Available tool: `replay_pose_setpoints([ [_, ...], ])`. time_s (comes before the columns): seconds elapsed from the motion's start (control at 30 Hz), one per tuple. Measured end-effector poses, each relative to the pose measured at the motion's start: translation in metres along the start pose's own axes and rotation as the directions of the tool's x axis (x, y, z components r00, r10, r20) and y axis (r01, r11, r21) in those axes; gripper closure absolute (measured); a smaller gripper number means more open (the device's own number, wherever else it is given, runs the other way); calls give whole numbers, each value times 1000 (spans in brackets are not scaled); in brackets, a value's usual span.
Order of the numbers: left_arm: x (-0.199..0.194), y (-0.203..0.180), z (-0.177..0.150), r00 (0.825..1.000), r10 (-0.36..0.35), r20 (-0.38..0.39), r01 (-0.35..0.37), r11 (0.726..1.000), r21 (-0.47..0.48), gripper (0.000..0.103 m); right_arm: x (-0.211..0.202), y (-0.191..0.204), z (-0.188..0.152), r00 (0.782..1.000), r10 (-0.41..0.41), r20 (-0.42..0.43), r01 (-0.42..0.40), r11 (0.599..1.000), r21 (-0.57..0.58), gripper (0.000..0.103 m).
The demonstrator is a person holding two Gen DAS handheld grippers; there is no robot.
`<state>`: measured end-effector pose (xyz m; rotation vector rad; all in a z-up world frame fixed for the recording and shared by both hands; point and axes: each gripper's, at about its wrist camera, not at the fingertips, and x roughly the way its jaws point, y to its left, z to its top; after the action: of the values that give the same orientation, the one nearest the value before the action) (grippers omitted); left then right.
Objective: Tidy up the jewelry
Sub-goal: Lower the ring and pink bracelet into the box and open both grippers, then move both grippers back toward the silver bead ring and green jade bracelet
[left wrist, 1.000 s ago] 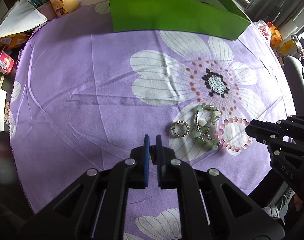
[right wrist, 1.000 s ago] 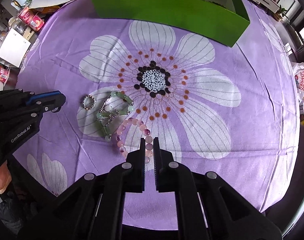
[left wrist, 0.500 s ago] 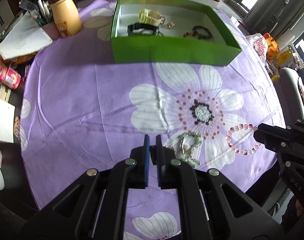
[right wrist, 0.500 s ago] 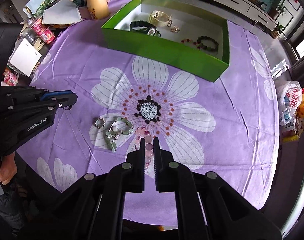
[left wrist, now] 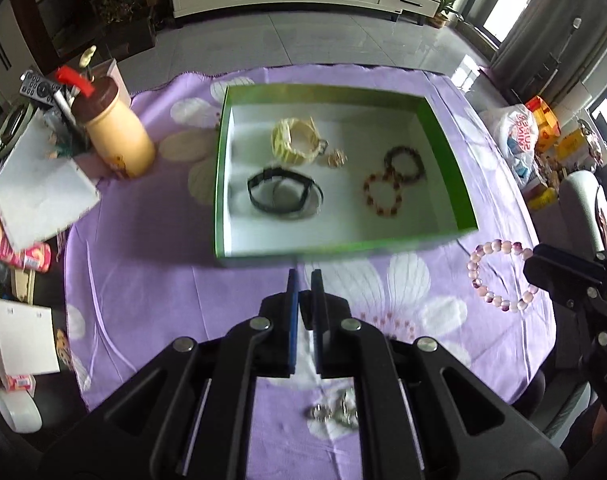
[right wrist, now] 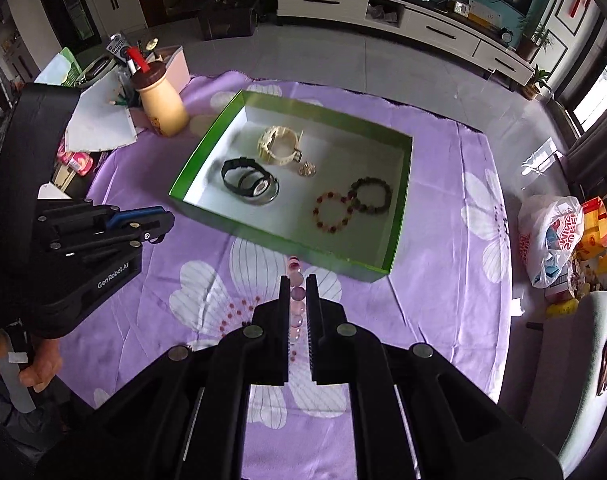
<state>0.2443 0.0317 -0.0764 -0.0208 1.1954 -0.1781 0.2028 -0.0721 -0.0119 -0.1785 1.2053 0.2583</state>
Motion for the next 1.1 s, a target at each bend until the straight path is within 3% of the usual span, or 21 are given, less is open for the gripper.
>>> replay_pose_setpoints([
  [0.3, 65, -16, 65, 997, -55, -60, 55, 998, -6, 97, 78, -28, 73, 998, -24, -62, 25, 1000, 12, 96],
  [0.5, 120, -24, 75, 986, -99, -136, 95, 995, -39, 97, 137, -52, 95, 993, -18, -118, 24, 999, 44, 96],
  [0.73, 153, -34, 75, 985, -62, -160, 58, 998, -25, 94, 178, -63, 103, 987, 0, -158, 9, 998, 55, 95],
  [0.8, 154, -34, 77, 987, -39, -155, 35, 999, -24, 68, 182, -65, 103, 987, 10, -160, 0, 998, 62, 80],
  [0.87, 152, -32, 77, 990, -31, -141, 27, 999, -29, 56, 180, -66, 103, 989, 15, -145, -6, 998, 64, 30],
  [0.97, 146, -31, 79, 990, -47, -133, 43, 998, -35, 36, 167, -67, 101, 995, 6, -101, 1, 998, 69, 26],
  [1.1, 129, -33, 77, 993, -43, -112, 39, 998, -40, 34, 143, -69, 95, 997, -10, -80, 16, 997, 79, 26],
])
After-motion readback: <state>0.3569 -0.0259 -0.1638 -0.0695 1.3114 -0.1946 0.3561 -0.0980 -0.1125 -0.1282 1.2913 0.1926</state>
